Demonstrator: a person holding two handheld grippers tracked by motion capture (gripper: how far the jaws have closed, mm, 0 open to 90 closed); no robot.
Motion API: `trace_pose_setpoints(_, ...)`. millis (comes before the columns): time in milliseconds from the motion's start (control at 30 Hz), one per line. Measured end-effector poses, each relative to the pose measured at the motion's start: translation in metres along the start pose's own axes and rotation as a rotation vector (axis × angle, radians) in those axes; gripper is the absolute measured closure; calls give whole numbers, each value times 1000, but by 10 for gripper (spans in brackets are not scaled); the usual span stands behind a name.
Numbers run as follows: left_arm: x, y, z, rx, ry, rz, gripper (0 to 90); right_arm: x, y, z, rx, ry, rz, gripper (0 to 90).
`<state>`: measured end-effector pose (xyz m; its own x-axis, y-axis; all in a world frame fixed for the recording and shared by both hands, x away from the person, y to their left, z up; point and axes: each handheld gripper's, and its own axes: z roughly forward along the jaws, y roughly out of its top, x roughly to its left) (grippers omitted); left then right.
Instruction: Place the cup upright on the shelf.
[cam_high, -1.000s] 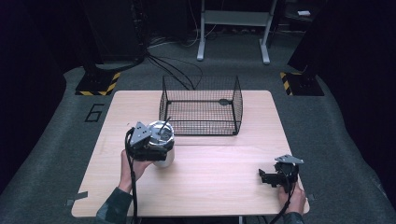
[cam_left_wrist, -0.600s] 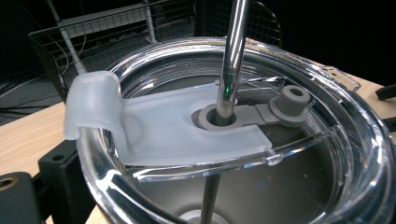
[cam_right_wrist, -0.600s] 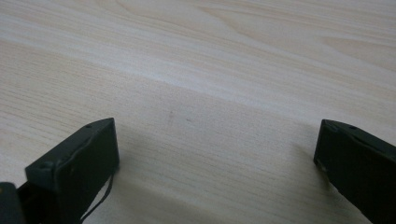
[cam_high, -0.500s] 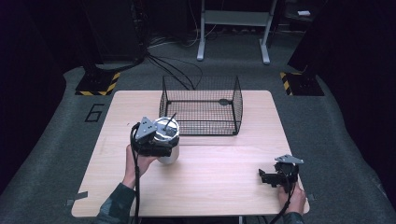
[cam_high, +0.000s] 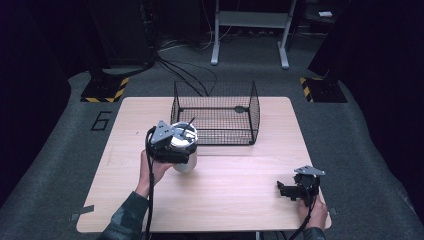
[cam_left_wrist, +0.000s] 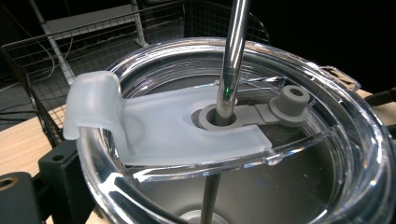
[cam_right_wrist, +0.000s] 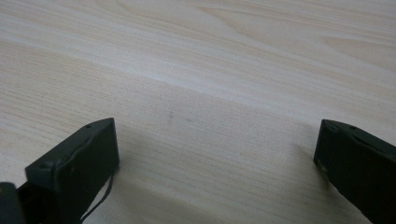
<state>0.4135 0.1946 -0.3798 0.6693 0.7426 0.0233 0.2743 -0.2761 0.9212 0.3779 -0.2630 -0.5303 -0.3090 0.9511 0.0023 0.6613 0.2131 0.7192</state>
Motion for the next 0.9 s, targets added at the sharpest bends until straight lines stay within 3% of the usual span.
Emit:
trace_pose_setpoints(867,3,34,20,-29,-39,-13,33,0,0,0,0,0,-2,0)
trace_pose_setpoints(900,4,36,20,-24,-42,1,33,0,0,0,1,0,0,0)
